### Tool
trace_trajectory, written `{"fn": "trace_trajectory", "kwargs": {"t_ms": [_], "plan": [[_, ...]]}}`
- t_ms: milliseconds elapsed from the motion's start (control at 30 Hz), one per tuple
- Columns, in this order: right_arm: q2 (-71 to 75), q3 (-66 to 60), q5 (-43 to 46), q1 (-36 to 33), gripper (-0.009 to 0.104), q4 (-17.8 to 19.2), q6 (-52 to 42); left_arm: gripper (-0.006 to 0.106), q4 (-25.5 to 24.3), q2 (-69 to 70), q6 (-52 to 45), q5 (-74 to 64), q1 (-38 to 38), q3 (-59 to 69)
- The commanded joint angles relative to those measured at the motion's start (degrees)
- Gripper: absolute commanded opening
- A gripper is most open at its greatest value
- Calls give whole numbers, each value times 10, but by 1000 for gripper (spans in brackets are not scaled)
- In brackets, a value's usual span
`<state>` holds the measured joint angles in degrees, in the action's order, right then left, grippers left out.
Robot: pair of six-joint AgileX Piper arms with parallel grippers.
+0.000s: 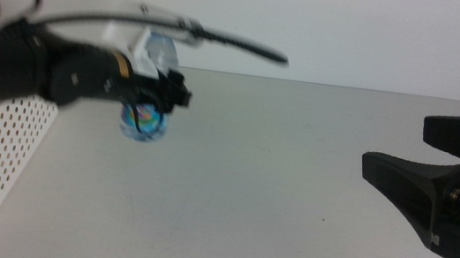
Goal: Use arms to grab the bottles and put them into the dustbin to the left of the table.
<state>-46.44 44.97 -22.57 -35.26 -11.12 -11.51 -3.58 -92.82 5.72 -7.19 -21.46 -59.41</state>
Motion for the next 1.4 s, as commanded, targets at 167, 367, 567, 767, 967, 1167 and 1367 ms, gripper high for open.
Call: {"fn": "trace_trajectory", "kwargs": {"t_ms": [167,367,567,767,967,1167,1367], "plan": [[5,14,41,3,64,-1,-7,-1,4,49,-123,-333,79,-232],[5,14,41,3,64,-1,-7,-1,53,42,-219,-506,173,-364],[5,14,41,3,64,-1,-7,-1,78,26,-253,-553,275,-398],[5,13,41,3,64,-1,-7,-1,87,-5,-254,-573,359,-399],[5,13,41,3,64,-1,-7,-1,76,-64,-260,-581,379,-394],[5,13,41,3,64,-1,-7,-1,87,-135,-260,-596,381,-394],[5,13,41,3,64,-1,-7,6,114,-180,-260,-617,381,-394]]}}
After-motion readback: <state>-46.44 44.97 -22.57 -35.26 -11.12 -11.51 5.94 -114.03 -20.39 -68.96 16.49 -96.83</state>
